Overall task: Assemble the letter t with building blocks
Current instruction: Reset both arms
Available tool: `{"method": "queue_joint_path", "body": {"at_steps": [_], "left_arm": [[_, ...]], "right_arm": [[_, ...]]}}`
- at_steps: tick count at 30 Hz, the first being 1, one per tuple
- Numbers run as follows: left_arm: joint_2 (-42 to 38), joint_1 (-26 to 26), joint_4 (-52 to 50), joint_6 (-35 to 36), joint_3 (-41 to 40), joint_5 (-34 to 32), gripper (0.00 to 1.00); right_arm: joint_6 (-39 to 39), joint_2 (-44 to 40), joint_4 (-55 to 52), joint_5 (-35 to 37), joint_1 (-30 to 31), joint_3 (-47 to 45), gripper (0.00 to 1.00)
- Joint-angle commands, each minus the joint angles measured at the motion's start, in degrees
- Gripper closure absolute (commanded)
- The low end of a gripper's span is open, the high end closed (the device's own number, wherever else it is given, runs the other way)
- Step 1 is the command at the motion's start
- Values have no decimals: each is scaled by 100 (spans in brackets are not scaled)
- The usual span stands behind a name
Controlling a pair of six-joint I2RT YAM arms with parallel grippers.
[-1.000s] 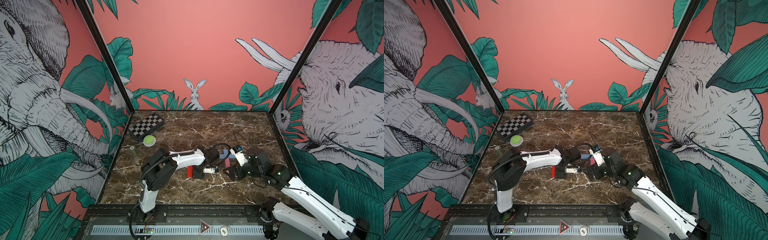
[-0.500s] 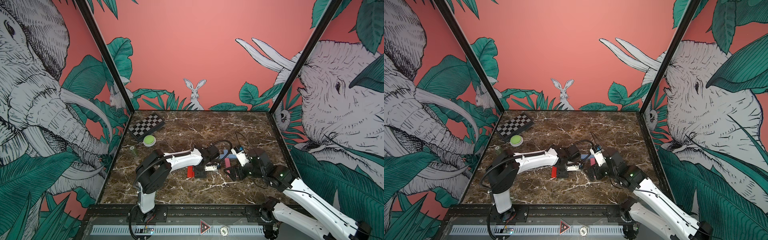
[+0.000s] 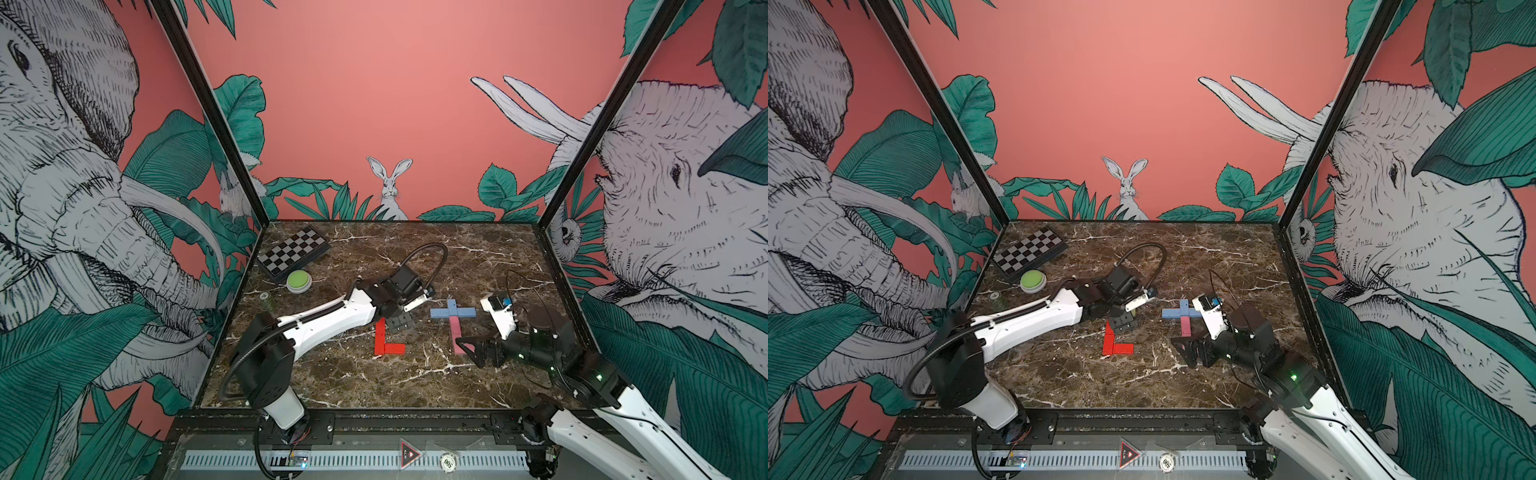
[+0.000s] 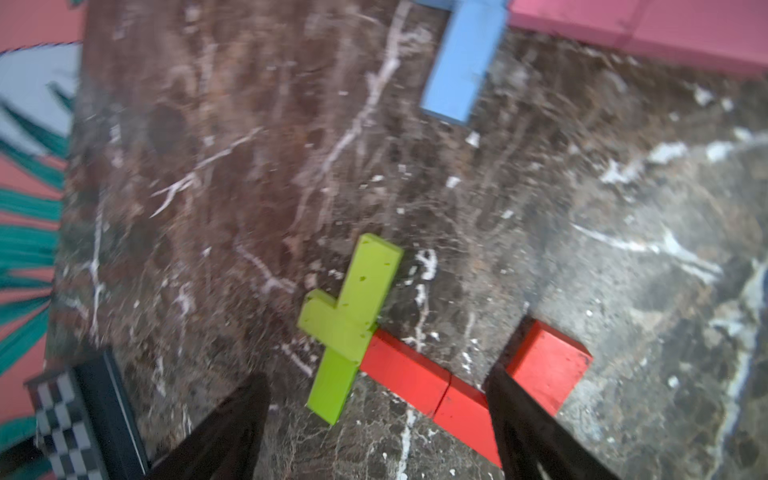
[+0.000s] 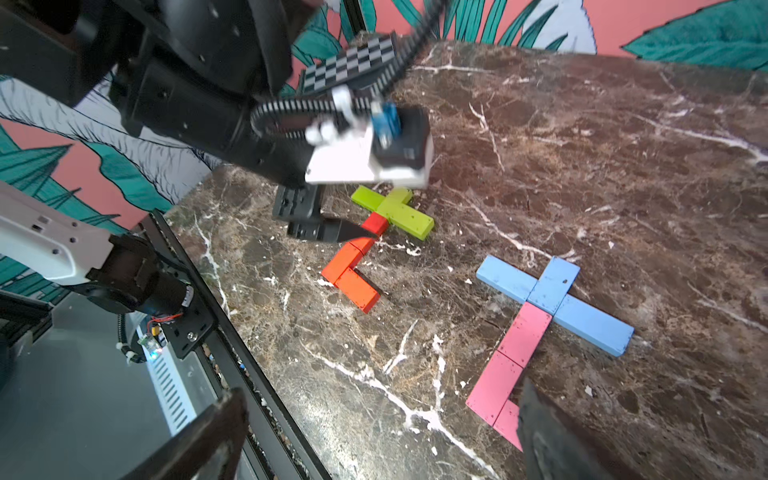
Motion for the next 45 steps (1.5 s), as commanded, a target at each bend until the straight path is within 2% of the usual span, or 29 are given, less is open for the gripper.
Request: {"method": "queue_joint_path", "body": {"at_steps": [1,4,12,16,20,24,29,35,37,38,39,41,43,45], "left_arm": [[-882,162,837,-647,-351,-753,10],[-1710,299,1270,-910,-785,-1345,1],[-3869,922,2343,-1329,-2398,-2250,1],[-4223,1876,2817,-1941,-3084,-2333,1],[-3877,2090,4634,-1540,-4061,-2767,1],[-2853,2432,5583,-1375,-4311,-2713,1],[-1719,2794,6895,-886,-4586,-2379,1],[-1100,3392,8030,-908,-4983,-1322,1],[-875,3475,8414,-773,-5034,-1119,1],[-750,3537,8582,-696,-5033,-995,1],[-609,3628,8755,-680,-5021,-864,1],[-408,3842,8517,-852,-4861,-517,1],[-254,4050,8721,-995,-4869,-227,1],[-198,4350,8724,-1201,-4910,337,1]], "right_arm": [[59,-12,116,263,-5,188,1],[37,241,-79,758,-5,206,1],[-120,1361,334,1944,-14,303,2],[-567,1910,948,2932,-40,298,1],[-1332,2243,2442,3804,-200,-209,2],[-2150,2599,4208,4533,-500,-789,1],[-2156,3062,5236,4349,-1300,-1143,1],[-1753,3588,6586,3635,-2259,-1886,1],[-1714,3866,7039,3488,-2432,-1977,1],[-1676,3840,6634,3390,-2475,-1807,1],[-1834,3864,6708,3193,-2493,-1796,2],[-2075,3999,7265,3111,-2502,-1942,1],[-2222,4014,7236,3040,-2594,-1858,1],[-2264,3966,7256,2930,-2692,-1930,1]]}}
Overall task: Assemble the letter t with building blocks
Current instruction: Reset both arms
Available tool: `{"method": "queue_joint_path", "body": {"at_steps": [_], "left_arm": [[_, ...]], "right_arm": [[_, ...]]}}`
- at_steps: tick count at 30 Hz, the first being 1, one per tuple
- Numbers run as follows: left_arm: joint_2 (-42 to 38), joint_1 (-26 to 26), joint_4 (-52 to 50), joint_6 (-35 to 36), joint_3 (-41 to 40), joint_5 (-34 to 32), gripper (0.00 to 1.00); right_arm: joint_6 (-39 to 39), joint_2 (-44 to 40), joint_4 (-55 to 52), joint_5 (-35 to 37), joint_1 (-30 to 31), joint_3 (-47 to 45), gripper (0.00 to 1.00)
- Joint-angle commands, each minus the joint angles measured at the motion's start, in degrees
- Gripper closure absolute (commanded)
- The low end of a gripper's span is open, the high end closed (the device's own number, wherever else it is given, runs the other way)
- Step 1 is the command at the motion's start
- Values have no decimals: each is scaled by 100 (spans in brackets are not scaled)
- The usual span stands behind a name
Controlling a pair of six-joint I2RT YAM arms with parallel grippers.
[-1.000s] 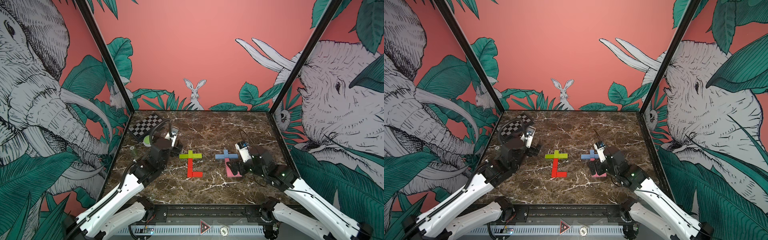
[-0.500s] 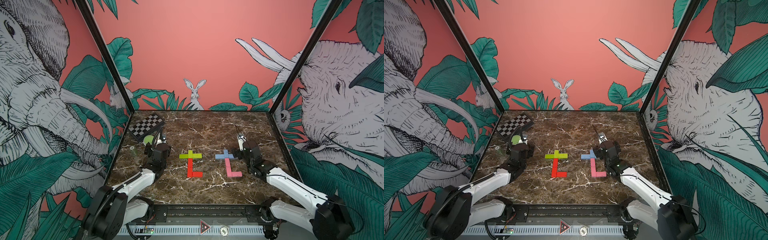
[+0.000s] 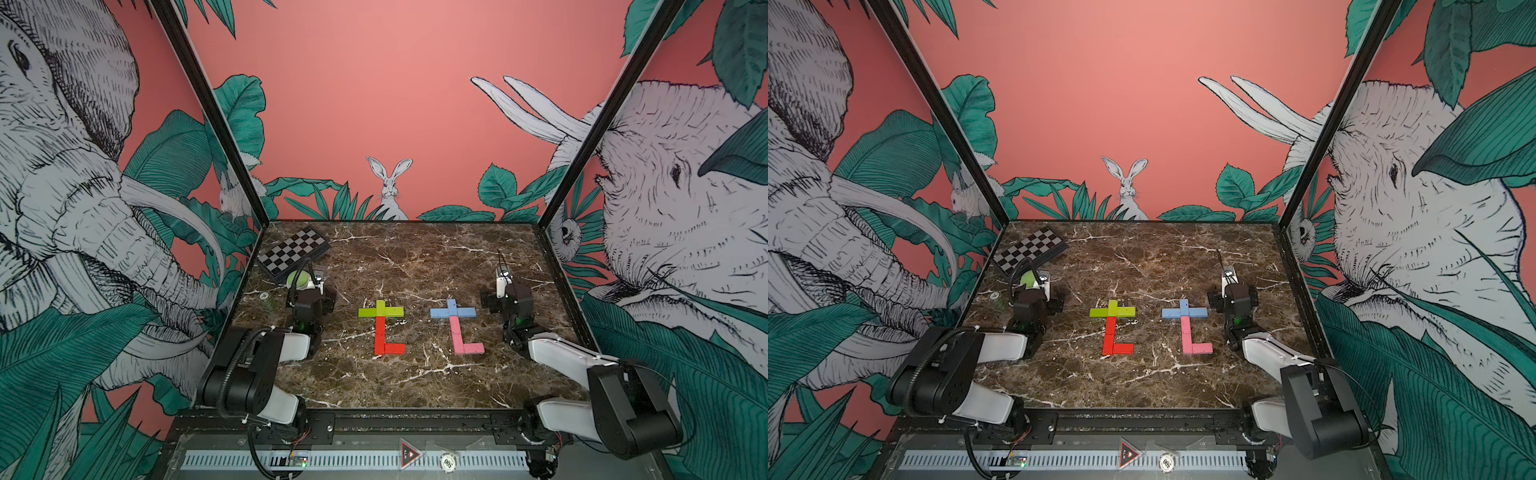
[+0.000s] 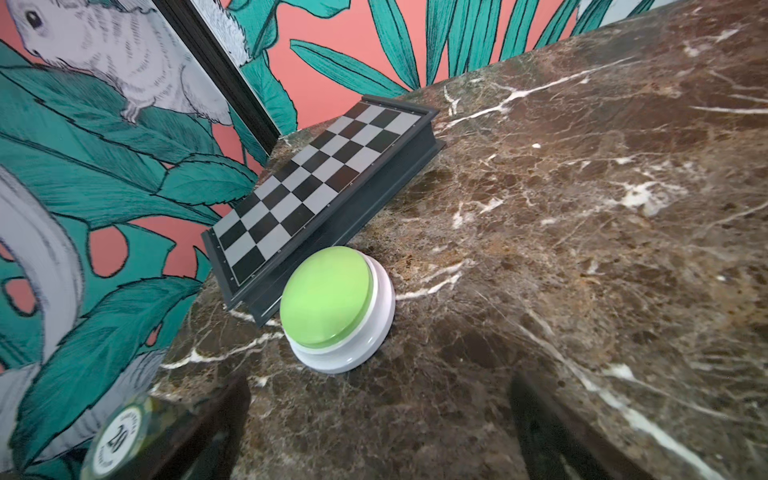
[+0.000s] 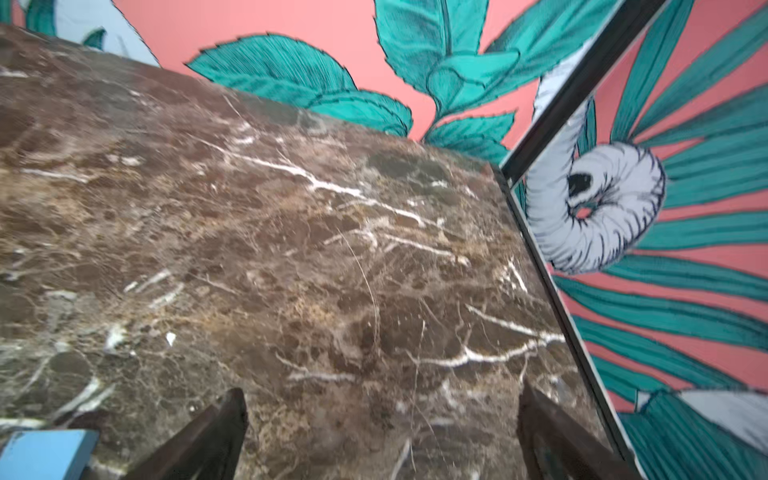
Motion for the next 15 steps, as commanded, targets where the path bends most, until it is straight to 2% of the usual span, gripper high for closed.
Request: {"method": "queue_joint_path", "body": {"at_steps": [1,4,5,7,9,11,15], "left_arm": [[113,329,543,-267,38,943,1],[341,447,495,-281,206,1235,1],[240,469,184,-319,272,1263,1],[303,511,218,-360,312,1315,1],[290,545,109,-386,364,1365,1],[265,576,1,-404,381,1416,1],[269,576,8,-405,385,1428,1]], "right_arm": [[-212,-103,563,-321,-139,-73,1],[-158,-260,641,-319,-174,-394,1],[-94,-245,894,-337,-199,-553,1],[-30,-98,1376,-462,-243,-855,1],[-121,160,1843,-448,-241,-938,1],[-168,301,1869,-440,-305,-866,1],[-15,1106,2419,-543,-551,-733,1]]}}
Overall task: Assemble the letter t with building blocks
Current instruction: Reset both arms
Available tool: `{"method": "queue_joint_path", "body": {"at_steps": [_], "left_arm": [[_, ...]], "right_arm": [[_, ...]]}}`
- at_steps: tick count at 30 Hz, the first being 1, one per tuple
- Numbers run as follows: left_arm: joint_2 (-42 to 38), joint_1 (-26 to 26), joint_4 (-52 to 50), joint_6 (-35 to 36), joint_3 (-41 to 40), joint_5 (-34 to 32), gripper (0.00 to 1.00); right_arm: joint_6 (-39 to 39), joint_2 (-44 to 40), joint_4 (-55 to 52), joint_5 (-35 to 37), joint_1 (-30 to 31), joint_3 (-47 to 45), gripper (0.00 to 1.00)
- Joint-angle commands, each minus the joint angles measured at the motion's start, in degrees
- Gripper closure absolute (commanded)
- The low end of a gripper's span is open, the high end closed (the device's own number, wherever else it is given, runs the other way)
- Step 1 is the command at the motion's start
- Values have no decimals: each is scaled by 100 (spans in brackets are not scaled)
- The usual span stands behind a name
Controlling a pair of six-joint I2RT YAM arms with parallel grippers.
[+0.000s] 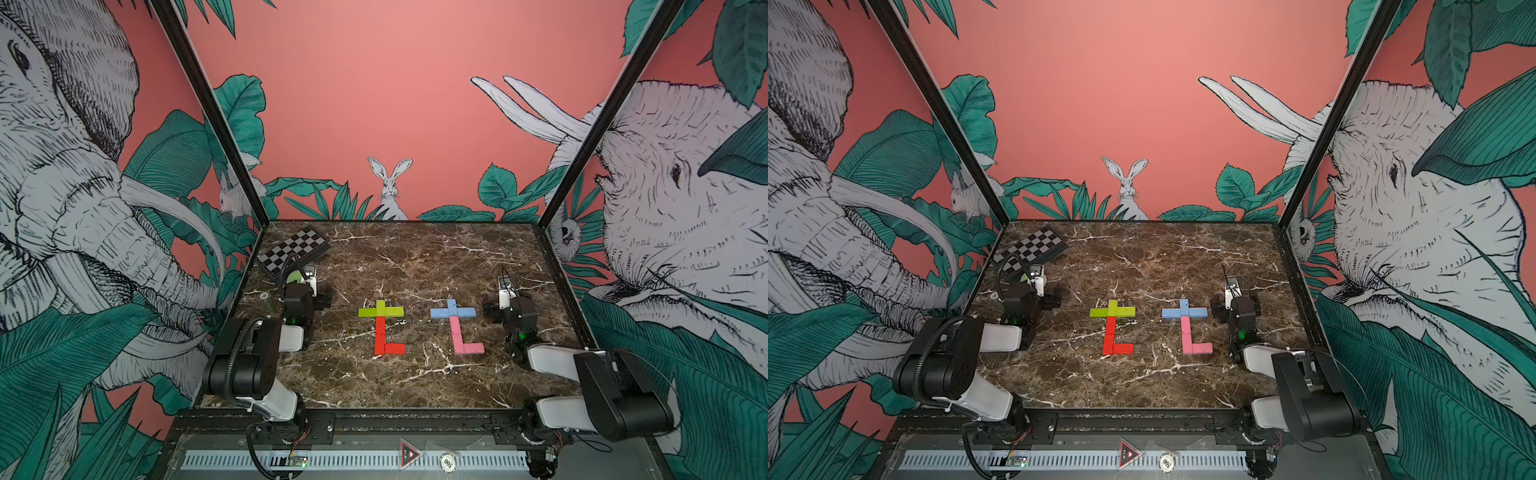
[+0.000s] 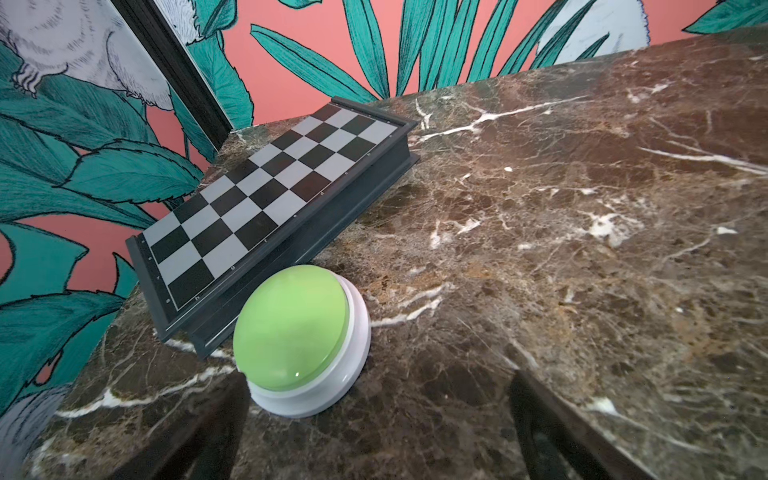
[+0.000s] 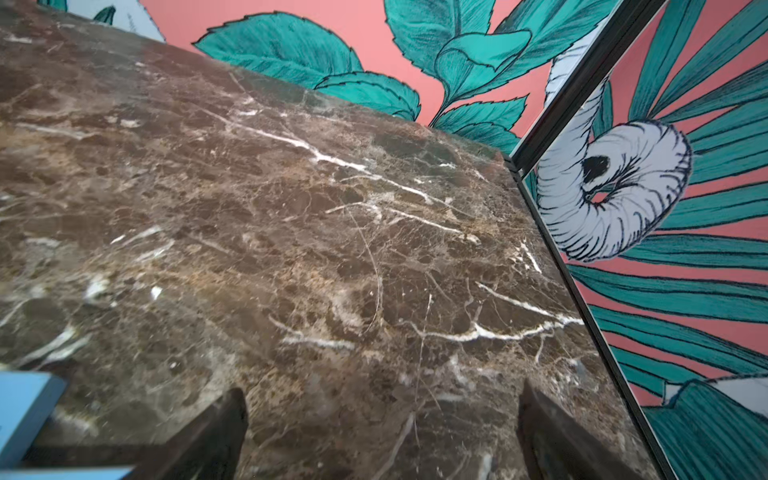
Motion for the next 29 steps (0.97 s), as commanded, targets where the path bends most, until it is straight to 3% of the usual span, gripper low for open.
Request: {"method": "queue_joint_path", "body": {"at_steps": [1,3,5,29], "left_arm": [[-60,36,-39,-84,75,150,1],[-59,43,-29,-93,85,154,1],[-53,44,-29,-96,92,160,1],[-59,54,-44,-99,89,177,1]], "right_arm": [[176,523,922,-82,-181,133,1],[417,827,1183,-61,-377,246,1],[786,610,-150,-112,-619,708,1],[766,655,-64,-179,-661,690,1]]}}
